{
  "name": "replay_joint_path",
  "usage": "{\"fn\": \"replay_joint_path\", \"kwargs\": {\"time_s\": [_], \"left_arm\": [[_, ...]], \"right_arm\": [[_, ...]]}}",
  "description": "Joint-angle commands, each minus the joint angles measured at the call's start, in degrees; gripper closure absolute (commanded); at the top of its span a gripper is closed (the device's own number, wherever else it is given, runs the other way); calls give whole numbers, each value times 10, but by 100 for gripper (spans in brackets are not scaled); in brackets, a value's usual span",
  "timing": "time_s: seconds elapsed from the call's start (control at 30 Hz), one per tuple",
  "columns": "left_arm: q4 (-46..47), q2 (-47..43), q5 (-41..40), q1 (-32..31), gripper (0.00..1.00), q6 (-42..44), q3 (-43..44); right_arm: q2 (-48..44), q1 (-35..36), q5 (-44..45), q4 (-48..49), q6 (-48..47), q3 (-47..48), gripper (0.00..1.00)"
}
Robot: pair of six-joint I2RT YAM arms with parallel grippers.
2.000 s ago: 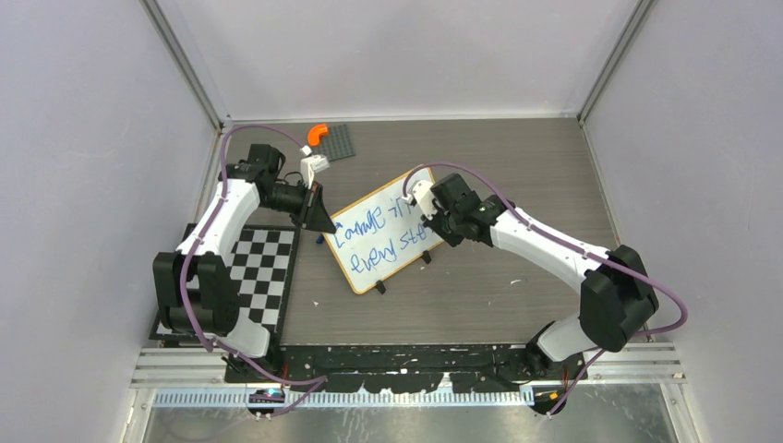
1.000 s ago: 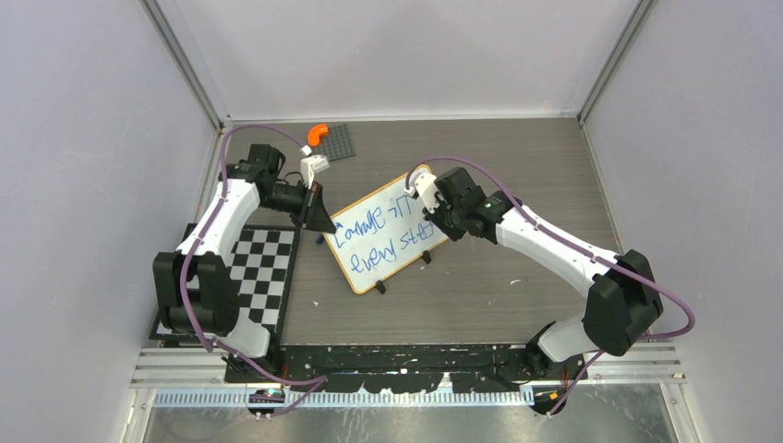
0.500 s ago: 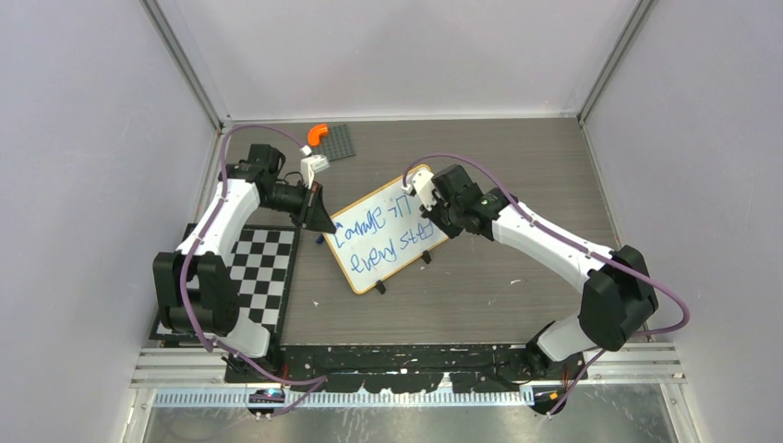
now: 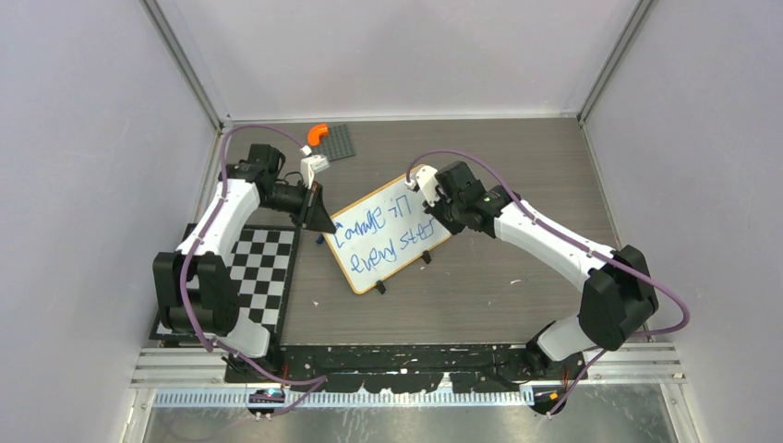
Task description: Write a sentence on the whiteboard
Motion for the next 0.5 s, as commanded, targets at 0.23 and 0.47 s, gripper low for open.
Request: {"fn": "replay_joint_path", "kwargs": {"time_s": [0.23,0.47], "left_arm": [[11,-11,-16,-2,100,19,-4],[10,-14,-16,-2,100,19,-6]], "right_arm": [[16,2,-12,6,3,7,100],[13,14,-28,-1,12,14,100]]}}
